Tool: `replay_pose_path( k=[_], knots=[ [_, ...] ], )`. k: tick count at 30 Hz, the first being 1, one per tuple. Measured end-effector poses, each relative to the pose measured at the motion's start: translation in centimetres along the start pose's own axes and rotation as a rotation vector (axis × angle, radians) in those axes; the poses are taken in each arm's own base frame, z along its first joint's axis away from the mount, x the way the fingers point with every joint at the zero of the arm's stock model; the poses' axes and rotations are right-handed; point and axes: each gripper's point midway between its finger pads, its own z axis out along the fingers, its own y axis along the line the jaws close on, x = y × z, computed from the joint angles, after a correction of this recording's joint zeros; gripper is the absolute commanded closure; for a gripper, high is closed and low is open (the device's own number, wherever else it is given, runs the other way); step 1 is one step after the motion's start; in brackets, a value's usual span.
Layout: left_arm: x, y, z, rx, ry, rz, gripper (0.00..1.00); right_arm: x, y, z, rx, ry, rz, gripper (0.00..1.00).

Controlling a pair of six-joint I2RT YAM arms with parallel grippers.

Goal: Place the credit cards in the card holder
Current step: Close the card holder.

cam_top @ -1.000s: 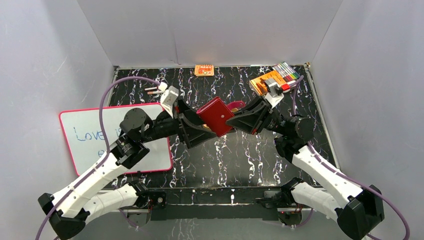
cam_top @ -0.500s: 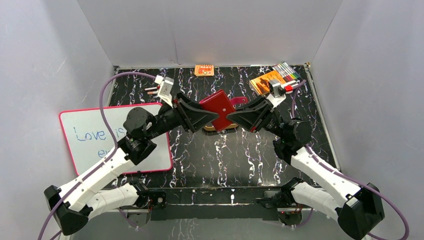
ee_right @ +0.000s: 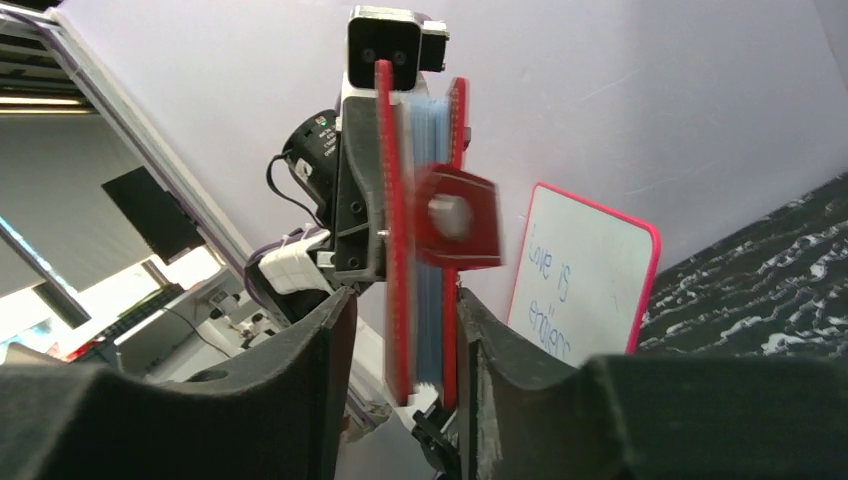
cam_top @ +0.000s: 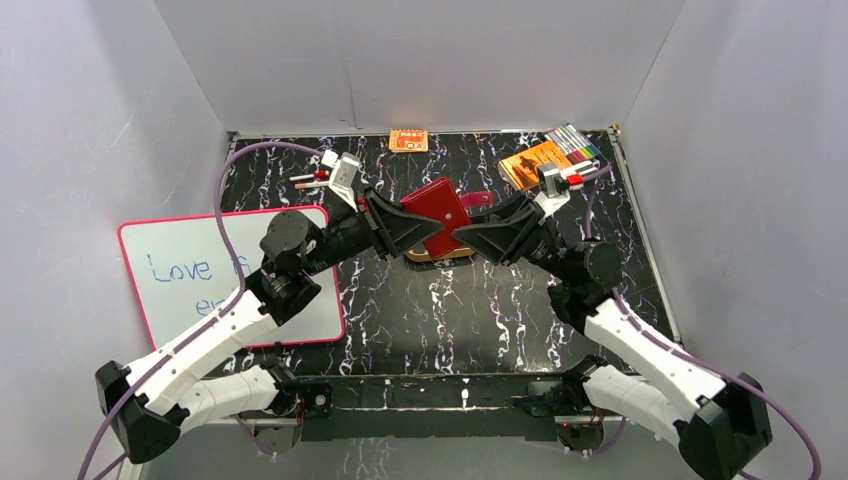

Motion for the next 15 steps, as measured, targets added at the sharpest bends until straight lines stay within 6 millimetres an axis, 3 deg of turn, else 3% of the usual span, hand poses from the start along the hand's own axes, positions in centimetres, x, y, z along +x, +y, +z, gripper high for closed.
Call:
replay_pose_path(
  k=[5, 11, 15],
  knots=[
    [0.7, 2.1, -0.9, -0.14, 0.039, 0.005, 1.0, 0.0, -0.6, -1.1, 0.162, 0.063, -0.095, 0.4],
    [0.1, 3.2, -3.4, -0.295, 0.06, 0.063, 1.0, -3.5, 1.4, -1.0, 0.295, 0.082, -0.263, 0.46],
    [0.8, 3.7, -4.7, -0.347, 0.109, 0.083, 1.0, -3.9, 1.0, -1.4, 0.364, 0.114, -0.299, 0.48]
  ],
)
